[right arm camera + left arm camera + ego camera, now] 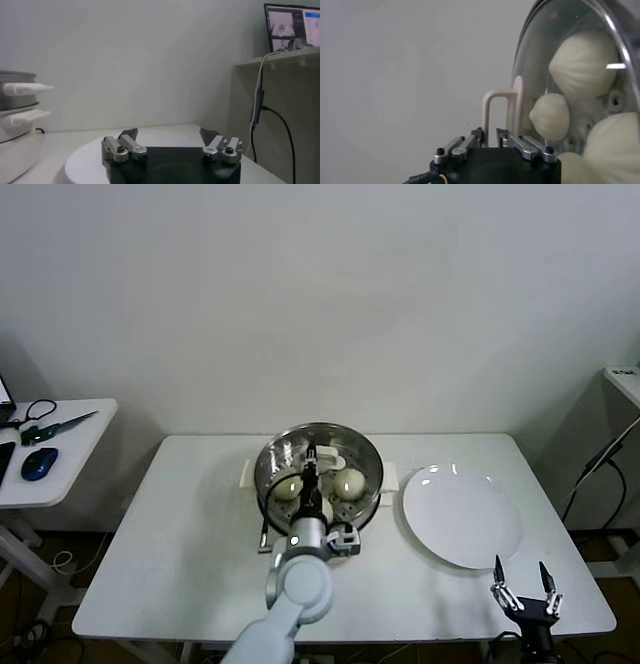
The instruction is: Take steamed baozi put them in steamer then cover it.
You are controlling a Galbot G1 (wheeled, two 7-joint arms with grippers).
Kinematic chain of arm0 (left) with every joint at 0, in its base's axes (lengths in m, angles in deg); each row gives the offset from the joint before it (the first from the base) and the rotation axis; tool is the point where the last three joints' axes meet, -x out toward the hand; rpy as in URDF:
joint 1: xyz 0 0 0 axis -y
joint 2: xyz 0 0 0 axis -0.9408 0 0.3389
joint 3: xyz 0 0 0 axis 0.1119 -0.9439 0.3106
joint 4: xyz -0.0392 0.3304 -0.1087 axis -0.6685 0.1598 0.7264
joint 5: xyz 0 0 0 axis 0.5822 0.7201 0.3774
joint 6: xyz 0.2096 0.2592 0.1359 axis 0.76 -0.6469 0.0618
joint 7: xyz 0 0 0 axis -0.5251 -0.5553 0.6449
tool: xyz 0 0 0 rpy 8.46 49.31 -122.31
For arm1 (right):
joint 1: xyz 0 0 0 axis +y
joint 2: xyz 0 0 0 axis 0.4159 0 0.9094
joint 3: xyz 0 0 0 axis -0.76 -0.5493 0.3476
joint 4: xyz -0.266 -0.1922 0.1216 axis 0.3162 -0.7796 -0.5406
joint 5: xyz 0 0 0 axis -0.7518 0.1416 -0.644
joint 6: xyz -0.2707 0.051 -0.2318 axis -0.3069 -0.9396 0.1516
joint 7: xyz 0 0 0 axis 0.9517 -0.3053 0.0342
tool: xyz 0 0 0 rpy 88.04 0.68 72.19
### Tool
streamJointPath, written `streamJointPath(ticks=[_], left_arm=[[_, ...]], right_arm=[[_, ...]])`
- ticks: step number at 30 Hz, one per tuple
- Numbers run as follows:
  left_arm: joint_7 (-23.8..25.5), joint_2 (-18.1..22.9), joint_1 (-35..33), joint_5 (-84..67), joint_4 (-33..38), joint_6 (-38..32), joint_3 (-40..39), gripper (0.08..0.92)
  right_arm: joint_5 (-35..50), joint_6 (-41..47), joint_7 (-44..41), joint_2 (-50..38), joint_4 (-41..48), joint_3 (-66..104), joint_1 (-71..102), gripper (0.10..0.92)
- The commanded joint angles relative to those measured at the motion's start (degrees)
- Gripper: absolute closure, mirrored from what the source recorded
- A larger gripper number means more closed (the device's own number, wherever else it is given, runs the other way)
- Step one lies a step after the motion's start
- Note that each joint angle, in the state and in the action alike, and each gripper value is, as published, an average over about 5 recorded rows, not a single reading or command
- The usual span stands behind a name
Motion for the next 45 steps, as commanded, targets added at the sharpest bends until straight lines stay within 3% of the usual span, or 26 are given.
streamJointPath(ticks=[1, 10, 16, 21, 26, 31, 34, 38, 45], left_arm=[[1.5, -0.6, -0.6, -1.9, 2.9, 0.3, -0.1, 0.727], [3.6, -6.0, -5.7, -8.4, 16.3, 1.0, 0.5, 0.45], [-0.3, -10.3, -11.5, -20.3, 25.6, -2.3, 2.7, 0.277], [-8.0, -11.5, -16.2, -39.8, 28.0, -9.9, 12.8, 0.185], [-12.5, -10.3, -21.4, -63.8, 28.1, -15.5, 28.1, 0.178], [-13.3, -10.8, -27.7, -87.2, 25.5, -23.7, 41.6, 0.177], [-13.8, -13.0, -31.6, -96.5, 21.0, -30.1, 45.5, 0.177], [-14.6, -14.7, -34.3, -101.9, 13.7, -37.7, 45.1, 0.177], [-16.1, -12.3, -32.9, -103.5, 2.3, -42.6, 41.3, 0.177]], right_arm=[[1.0, 2.3, -0.3, 0.1, -1.2, -0.5, 0.0, 0.203], [1.6, 4.4, 2.7, 0.3, -1.5, -1.8, -0.6, 0.203], [1.5, 4.1, 2.4, 0.1, -2.4, -1.9, -0.9, 0.203], [1.3, 3.4, 1.8, 0.1, -2.3, -2.4, -1.1, 0.203], [0.5, 2.4, 1.5, 0.2, -1.8, -2.8, -1.1, 0.203], [0.5, 1.2, 1.2, -0.2, -0.6, -3.0, -1.1, 0.203], [0.5, 0.6, 1.1, -0.5, 0.1, -3.2, -1.1, 0.203], [0.7, -0.2, 0.8, -0.7, 0.5, -3.4, -1.0, 0.203], [0.8, -0.3, 0.6, -1.2, 0.6, -3.6, -0.6, 0.203]])
